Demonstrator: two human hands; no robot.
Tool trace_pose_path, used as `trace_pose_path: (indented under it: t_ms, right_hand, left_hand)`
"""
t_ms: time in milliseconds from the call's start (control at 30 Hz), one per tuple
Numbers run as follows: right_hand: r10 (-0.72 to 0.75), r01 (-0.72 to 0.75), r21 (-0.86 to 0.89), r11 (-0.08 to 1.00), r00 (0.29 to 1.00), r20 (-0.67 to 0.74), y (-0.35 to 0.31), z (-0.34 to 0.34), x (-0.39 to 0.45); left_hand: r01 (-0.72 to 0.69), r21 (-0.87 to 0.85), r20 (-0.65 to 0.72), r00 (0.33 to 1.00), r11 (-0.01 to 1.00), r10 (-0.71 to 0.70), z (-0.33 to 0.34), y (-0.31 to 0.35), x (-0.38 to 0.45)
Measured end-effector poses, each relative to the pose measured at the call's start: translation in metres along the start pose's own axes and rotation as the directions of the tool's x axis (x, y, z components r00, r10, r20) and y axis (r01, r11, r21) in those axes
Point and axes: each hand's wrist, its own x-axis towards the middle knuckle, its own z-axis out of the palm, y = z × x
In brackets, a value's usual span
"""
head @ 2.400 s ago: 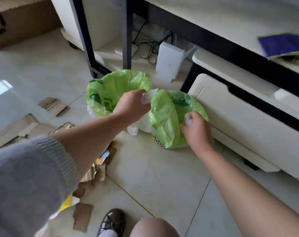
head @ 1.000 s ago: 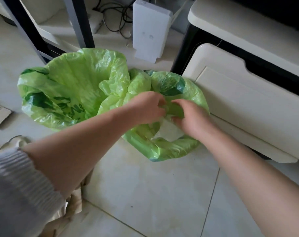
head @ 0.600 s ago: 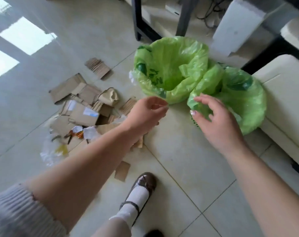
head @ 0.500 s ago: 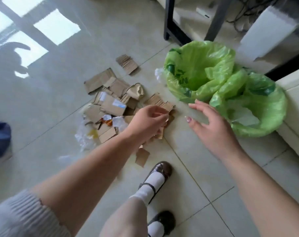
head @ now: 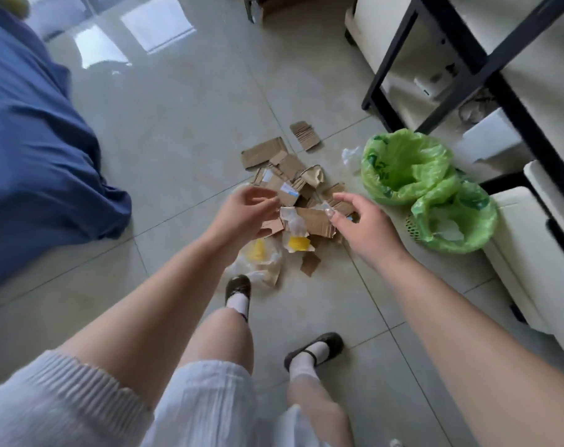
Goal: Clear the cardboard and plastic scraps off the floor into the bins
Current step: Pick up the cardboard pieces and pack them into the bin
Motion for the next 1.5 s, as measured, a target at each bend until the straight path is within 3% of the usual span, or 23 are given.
trace_pose_path:
  t_ms: [200, 333, 467, 600, 833, 1000, 1200, 1400, 1500]
  right_hand:
    - [0.09, -0.09, -0.023, 0.996, 0.996, -0.017, -0.069, 0.009, -0.008]
    - [0.162, -0.161, 0.024, 0.987, 0.981, -0.107, -0.112, 0.027, 0.01]
    - [0.321, -0.311, 0.082, 0.947, 0.917, -0.235, -0.168, 0.061, 0.051]
    - [0.393, -0.37, 0.134, 0.919, 0.858, -0.331, -0.213, 0.095, 0.094]
    - [0.506, -0.421, 0.294, 0.858, 0.79, -0.345, -0.246, 0.133, 0.124]
    - [0.584, -0.403, 0.443, 0.801, 0.688, -0.431, -0.24, 0.135, 0.149]
    - [0.696, -0.375, 0.609, 0.699, 0.552, -0.46, -0.217, 0.123, 0.202]
    - [0.803, -0.404, 0.698, 0.591, 0.381, -0.458, -0.204, 0.097, 0.238]
    - [0.841, -0.378, 0.753, 0.54, 0.28, -0.463, -0.199, 0.091, 0.254]
  left_hand:
    - [-0.022, 0.007, 0.053, 0.998, 1.0, 0.021, -0.07, 0.04, -0.005]
    - [-0.072, 0.058, 0.115, 0.991, 0.996, 0.065, -0.122, 0.068, 0.027]
    - [-0.154, 0.201, 0.246, 0.964, 0.967, 0.102, -0.181, 0.118, 0.094]
    - [-0.268, 0.286, 0.371, 0.916, 0.92, 0.152, -0.222, 0.155, 0.15]
    - [-0.232, 0.446, 0.433, 0.901, 0.864, 0.018, -0.262, 0.185, 0.2]
    - [-0.293, 0.566, 0.478, 0.878, 0.771, -0.017, -0.242, 0.222, 0.239]
    - [-0.387, 0.639, 0.55, 0.834, 0.665, -0.043, -0.172, 0.282, 0.308]
    - [-0.464, 0.654, 0.645, 0.754, 0.597, -0.121, -0.095, 0.317, 0.352]
    - [-0.539, 0.666, 0.699, 0.692, 0.516, -0.181, -0.063, 0.319, 0.363]
